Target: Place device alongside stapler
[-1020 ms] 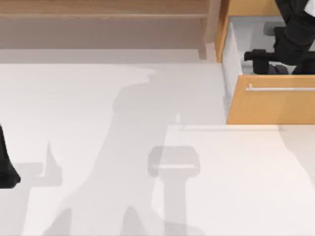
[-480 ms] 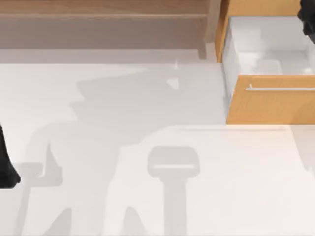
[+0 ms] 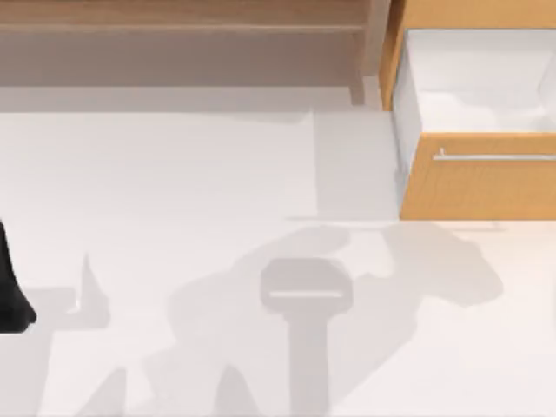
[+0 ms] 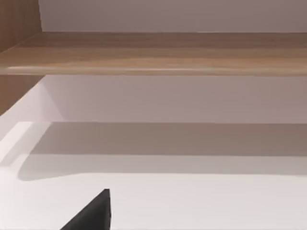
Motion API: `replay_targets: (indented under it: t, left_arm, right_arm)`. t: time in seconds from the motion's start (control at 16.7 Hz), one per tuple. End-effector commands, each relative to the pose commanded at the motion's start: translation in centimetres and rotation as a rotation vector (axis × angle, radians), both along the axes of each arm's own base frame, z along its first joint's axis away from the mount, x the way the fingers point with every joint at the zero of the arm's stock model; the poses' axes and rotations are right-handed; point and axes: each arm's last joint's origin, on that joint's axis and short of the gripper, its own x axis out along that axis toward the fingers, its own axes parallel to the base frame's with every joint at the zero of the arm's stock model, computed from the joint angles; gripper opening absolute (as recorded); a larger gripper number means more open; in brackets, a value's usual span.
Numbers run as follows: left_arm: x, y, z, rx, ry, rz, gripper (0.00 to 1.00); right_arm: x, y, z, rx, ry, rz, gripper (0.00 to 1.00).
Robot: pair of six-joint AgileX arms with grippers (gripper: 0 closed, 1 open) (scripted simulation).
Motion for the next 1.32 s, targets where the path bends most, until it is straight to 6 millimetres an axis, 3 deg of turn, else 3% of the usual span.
replay_targets:
  t: [0.24,0.48,0.72,0.96,1.32]
  left_arm:
    - [0.0,0.0,0.0,0.0,0.0,0.0,1.0]
    - [0.0,0.0,0.0,0.0,0.0,0.0,1.0]
    - [0.0,0.0,0.0,0.0,0.0,0.0,1.0]
    - [0.0,0.0,0.0,0.0,0.0,0.0,1.0]
    - [0.0,0.0,0.0,0.0,0.0,0.0,1.0]
  right_arm:
    - [-6.8,-2.3,-3.4,-0.019,0.068,-0.085,0.0]
    - [-12.8,-2.5,-9.8,0.028,0.2,-0.216,0.0]
    - [-17.6,-1.4,-16.2,0.099,0.333,-0.335,0.0]
    - [-20.1,-0.3,-19.5,0.137,0.394,-0.405,0.0]
    - [-20.3,-0.2,-19.8,0.144,0.403,-0.409,0.0]
